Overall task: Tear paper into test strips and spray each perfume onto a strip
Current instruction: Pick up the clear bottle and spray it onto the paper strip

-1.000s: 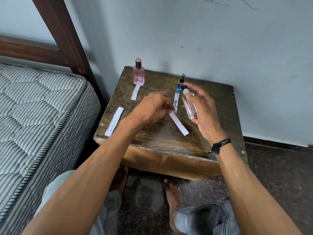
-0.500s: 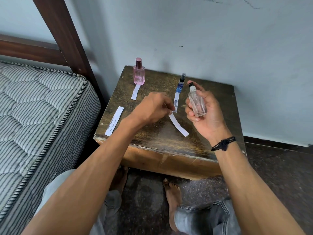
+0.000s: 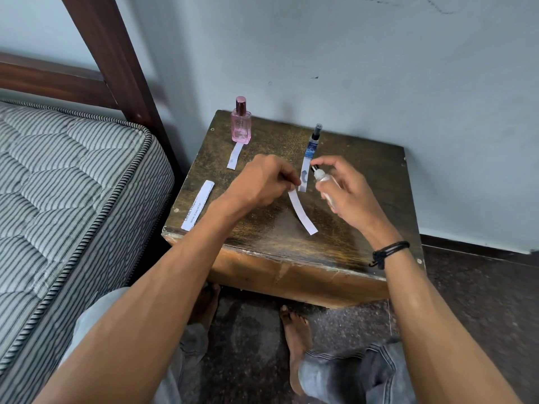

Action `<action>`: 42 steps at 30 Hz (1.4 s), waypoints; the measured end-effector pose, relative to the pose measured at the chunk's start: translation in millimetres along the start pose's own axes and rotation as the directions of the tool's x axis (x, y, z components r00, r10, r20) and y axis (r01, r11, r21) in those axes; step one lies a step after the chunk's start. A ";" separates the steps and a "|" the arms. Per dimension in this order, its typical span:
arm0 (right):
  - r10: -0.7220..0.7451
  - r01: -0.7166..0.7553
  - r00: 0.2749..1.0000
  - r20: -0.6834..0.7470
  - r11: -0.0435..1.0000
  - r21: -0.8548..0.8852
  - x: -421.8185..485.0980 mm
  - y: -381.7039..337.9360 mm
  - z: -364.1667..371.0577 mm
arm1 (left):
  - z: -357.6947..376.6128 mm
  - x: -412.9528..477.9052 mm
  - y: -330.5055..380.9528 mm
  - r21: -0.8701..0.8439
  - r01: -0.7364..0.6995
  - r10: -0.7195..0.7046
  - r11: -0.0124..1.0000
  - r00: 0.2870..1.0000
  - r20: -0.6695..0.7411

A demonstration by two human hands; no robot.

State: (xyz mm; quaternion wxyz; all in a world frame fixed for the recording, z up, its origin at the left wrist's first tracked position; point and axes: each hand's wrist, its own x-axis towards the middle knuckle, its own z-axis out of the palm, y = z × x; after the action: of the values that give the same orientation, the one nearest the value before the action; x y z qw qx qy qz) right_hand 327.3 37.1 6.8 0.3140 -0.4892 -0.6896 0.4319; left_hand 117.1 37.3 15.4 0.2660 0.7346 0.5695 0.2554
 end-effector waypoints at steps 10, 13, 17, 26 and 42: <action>-0.057 0.111 0.989 0.135 0.893 -0.436 -5.3 14.7 19.9 | 10.7 0.3 -9.0 0.185 0.024 -0.005 0.982 0.995 -0.102; -0.083 0.140 0.987 0.141 0.871 -0.471 -4.9 15.6 22.1 | 9.7 1.9 -9.9 0.173 0.021 -0.005 0.985 0.996 -0.093; -0.103 0.164 0.984 0.143 0.827 -0.537 -3.4 16.3 25.2 | 8.6 1.3 -11.1 0.168 0.016 -0.005 0.986 0.998 -0.064; -0.091 0.155 0.987 0.135 0.783 -0.603 -3.0 13.7 25.8 | 10.0 3.1 -11.8 0.160 0.012 -0.004 0.987 0.999 -0.048; 0.042 0.053 0.986 0.161 0.838 -0.543 -2.5 16.2 7.2 | 6.4 3.2 -10.9 0.124 0.055 -0.048 0.991 0.997 -0.059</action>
State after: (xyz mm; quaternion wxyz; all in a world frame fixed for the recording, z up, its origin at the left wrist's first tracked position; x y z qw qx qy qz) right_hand 328.5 35.0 -10.9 0.1043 -0.5186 -0.8091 0.2559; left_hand 114.5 42.0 3.5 0.2098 0.7275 0.6105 0.2325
